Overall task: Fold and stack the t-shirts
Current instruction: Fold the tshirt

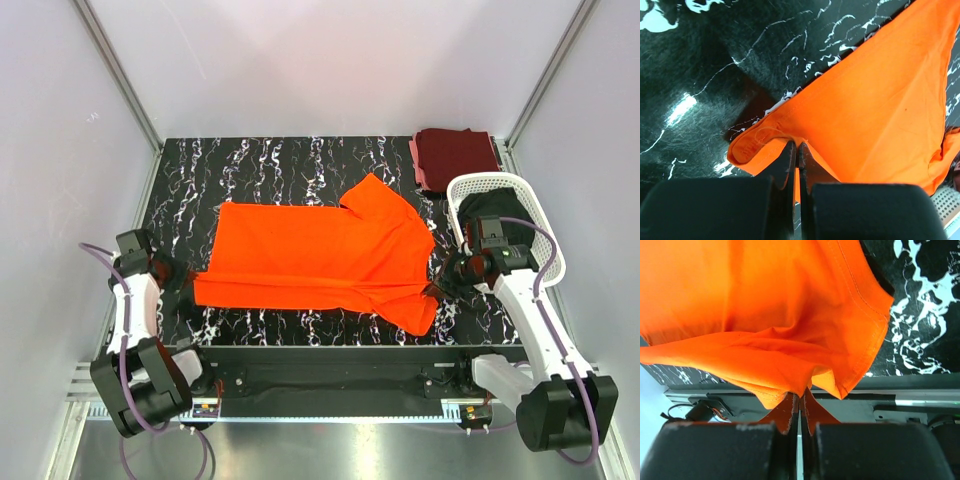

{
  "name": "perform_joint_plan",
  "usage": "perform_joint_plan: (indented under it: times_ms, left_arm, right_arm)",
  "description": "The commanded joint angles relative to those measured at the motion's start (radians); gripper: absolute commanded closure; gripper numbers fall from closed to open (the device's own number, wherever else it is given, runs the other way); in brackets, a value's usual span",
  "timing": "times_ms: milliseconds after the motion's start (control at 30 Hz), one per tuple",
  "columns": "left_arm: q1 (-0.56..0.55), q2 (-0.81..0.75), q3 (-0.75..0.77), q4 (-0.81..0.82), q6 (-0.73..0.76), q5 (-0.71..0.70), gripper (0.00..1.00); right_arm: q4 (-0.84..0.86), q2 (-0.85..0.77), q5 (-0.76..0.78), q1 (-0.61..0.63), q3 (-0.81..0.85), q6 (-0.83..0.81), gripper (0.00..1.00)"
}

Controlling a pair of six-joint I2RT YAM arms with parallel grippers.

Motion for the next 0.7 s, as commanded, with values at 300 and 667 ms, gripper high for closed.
perform_joint_plan:
  times_ms: [300, 667]
  left_arm:
    - [-0.001, 0.022, 0.07, 0.106, 0.05, 0.096, 1.0]
    - [-0.021, -0.006, -0.004, 0.016, 0.093, 0.06, 1.0]
  right_arm:
    - [-0.115, -0.006, 0.026, 0.004, 0.127, -0.042, 1.0]
    - [-0.319, -0.187, 0.032, 0.004, 0.058, 0.01, 1.0]
